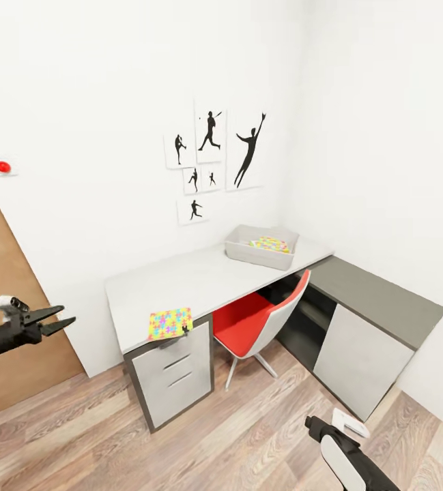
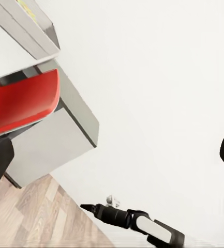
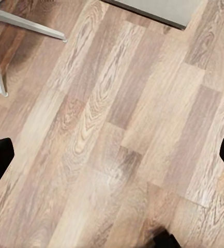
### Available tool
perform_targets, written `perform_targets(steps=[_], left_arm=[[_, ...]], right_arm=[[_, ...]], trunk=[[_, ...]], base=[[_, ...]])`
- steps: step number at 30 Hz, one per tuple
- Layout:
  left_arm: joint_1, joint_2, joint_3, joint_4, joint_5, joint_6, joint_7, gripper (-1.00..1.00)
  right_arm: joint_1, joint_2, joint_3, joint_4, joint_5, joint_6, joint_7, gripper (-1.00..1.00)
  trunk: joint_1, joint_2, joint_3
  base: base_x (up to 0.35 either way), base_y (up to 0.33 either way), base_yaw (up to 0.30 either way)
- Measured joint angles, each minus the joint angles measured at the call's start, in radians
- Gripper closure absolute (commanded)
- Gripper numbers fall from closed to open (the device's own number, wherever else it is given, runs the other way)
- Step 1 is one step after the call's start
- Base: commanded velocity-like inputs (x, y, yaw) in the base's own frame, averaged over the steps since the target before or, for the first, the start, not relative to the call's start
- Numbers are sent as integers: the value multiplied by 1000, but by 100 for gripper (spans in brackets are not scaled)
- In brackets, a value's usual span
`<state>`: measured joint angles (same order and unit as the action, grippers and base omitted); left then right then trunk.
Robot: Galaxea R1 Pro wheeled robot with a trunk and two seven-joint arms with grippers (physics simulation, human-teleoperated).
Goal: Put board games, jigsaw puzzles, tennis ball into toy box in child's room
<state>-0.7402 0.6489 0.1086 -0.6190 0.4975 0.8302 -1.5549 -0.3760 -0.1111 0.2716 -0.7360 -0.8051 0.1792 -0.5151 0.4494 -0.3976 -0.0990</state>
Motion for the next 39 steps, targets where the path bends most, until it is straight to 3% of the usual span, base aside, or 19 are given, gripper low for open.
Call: perform_targets(steps=[2,5,6,7,8,10,14,18,21,28,31,33,39], left_arm=[[-6,-72,-12,-5,-21,4,88,-100],[-11,-189,-18,-7,-35,10,267,-100],[-13,-214,-19,-8,-36,12,300,-100],[-16,-262,-21,-7,-38,14,364,-100],[-19,-291,-21,-6,-38,15,398,-100],[-33,-382,-22,1,-36,17,538,-100],[-41,-470,-19,24,-28,8,727,-100],[-43,-532,-17,91,-26,-41,806,-100],[-44,-549,-17,131,-25,-115,829,-100],[-47,-550,-14,152,-21,-155,827,-100],[-50,-544,-13,151,-20,-156,825,-100],[-52,-527,-12,150,-20,-155,825,-100],[-56,-513,-10,149,-8,-121,791,-100]], right_arm=[[0,8,0,-21,0,4,-3,-100],[0,14,-1,-93,-3,21,-5,-100],[0,14,-2,-106,-5,27,-5,-100],[0,15,-5,-128,-8,40,-5,-100],[0,15,-7,-139,-9,48,-5,-100],[0,15,-16,-187,-13,77,-5,-100],[0,16,-46,-292,-15,131,-5,-100],[0,16,-81,-393,-14,219,-5,-100],[0,15,-134,-463,-13,291,-4,-100],[0,15,-263,-637,-31,424,-2,-100],[1,12,-325,-672,-115,445,-2,-100],[1,7,-342,-677,-167,451,-3,-100],[1,1,-356,-689,-209,501,-5,-100]], trunk=[[0,0,0],[0,0,0],[0,0,0],[0,0,0],[0,0,0],[0,0,0],[0,0,0],[0,0,0],[0,0,0],[0,0,0],[0,0,0],[0,0,0],[0,0,0]], base=[[0,0,-3],[0,0,0],[0,0,0],[0,0,0],[0,0,0],[0,0,0],[0,0,0],[0,0,0],[0,0,0],[0,0,0],[0,0,0],[0,0,0],[0,0,0]])
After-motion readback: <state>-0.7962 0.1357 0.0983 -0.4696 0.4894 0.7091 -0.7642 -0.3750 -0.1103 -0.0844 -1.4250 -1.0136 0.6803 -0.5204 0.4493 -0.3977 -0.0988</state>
